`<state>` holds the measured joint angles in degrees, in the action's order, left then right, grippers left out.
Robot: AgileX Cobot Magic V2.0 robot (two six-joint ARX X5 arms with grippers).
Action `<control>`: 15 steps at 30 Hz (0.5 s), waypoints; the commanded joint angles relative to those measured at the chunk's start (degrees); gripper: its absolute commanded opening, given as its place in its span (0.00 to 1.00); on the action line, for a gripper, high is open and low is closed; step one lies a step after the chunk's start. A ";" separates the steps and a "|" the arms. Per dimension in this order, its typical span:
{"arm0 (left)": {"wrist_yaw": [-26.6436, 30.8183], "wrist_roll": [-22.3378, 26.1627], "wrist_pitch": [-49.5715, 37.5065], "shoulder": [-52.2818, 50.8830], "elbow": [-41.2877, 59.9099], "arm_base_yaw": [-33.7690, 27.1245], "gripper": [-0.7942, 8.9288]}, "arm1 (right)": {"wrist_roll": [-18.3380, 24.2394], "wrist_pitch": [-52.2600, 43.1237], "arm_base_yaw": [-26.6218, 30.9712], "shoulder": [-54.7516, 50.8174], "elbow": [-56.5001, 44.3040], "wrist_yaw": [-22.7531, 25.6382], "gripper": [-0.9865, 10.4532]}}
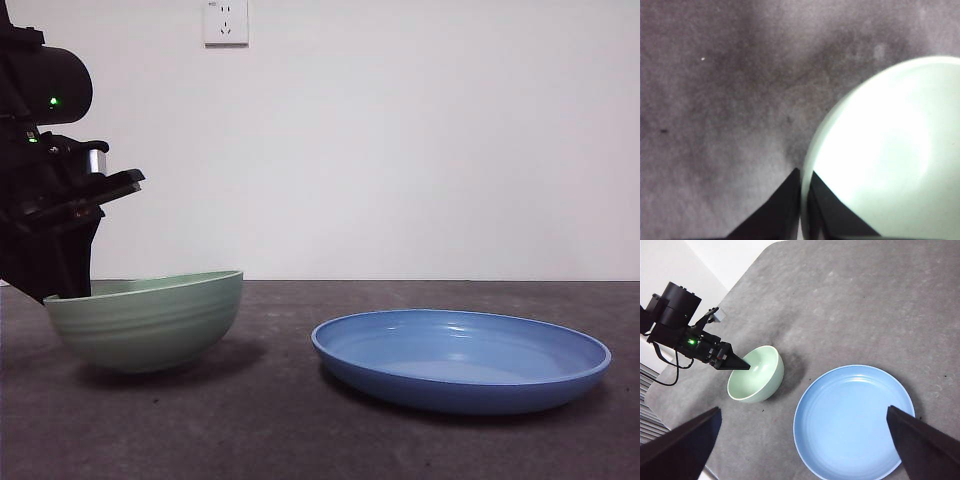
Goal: Place the green bowl on the blue plate
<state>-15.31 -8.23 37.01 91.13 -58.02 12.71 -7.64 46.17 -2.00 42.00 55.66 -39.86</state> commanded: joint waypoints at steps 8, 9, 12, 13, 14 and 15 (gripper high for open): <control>0.50 -2.01 8.52 1.18 -13.18 4.46 0.09 | 0.22 -0.31 -0.17 0.22 1.03 -0.20 0.62; 0.52 -2.25 9.38 1.57 -14.91 5.51 0.09 | 0.22 -0.28 -0.17 0.22 1.03 -0.20 0.62; 0.50 -3.10 11.50 3.72 -20.17 8.85 0.09 | 0.22 -0.28 -0.17 0.22 1.03 -0.20 0.62; 0.50 -3.41 11.89 4.79 -21.97 10.12 0.09 | 0.22 -0.28 -0.17 0.22 1.03 -0.20 0.62; 0.50 -3.58 12.20 5.84 -23.45 11.23 0.09 | 0.24 -0.28 -0.17 0.22 1.03 -0.20 0.62; 0.50 -3.98 12.57 7.26 -25.27 12.57 0.09 | 0.24 -0.28 -0.17 0.22 1.03 -0.20 0.62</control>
<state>-14.81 -11.22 49.58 96.53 -81.49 24.40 -7.64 46.17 -2.00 42.00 55.66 -39.86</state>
